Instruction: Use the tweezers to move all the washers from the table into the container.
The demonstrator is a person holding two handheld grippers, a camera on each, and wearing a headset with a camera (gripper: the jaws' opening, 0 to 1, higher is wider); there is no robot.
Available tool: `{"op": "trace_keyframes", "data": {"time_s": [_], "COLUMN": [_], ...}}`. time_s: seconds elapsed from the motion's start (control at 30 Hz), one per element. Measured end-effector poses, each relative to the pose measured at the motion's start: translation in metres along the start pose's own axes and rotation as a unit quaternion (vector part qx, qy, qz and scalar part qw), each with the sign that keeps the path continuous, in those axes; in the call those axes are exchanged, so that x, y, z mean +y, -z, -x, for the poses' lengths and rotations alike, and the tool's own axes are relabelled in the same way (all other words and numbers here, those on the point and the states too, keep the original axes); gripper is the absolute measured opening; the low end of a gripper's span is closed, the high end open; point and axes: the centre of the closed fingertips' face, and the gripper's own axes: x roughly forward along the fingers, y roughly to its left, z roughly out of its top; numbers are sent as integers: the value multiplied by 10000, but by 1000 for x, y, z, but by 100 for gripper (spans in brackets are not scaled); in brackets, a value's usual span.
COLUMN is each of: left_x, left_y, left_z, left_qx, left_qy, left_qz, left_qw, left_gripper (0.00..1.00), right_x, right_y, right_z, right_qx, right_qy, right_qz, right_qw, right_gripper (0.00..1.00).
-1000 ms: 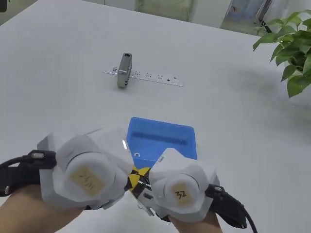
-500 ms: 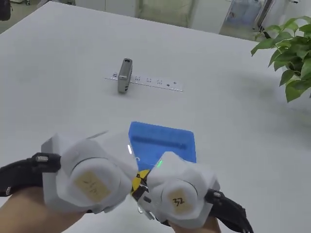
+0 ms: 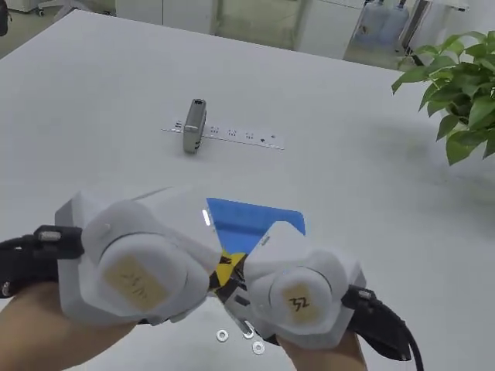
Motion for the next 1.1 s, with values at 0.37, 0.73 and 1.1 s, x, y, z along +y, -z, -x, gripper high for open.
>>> {"op": "trace_keyframes", "data": {"time_s": [0.37, 0.73, 1.1], "left_x": [15, 38, 49], "left_y": [-10, -18, -1], "left_z": [-6, -19, -31], "left_qx": [-126, -338, -343], "left_qy": [-164, -404, -738], "left_qz": [-160, 17, 402], "left_qw": [9997, 9986, 9959], "left_gripper": [0, 0, 0], "right_x": [-19, -47, -50], "right_y": [-14, -19, -10], "right_z": [4, -5, -25], "right_qx": [-101, -149, -45], "right_qy": [192, 355, 207], "right_qz": [132, 235, 248], "right_qw": [9997, 9990, 9995], "right_gripper": [3, 3, 3]}}
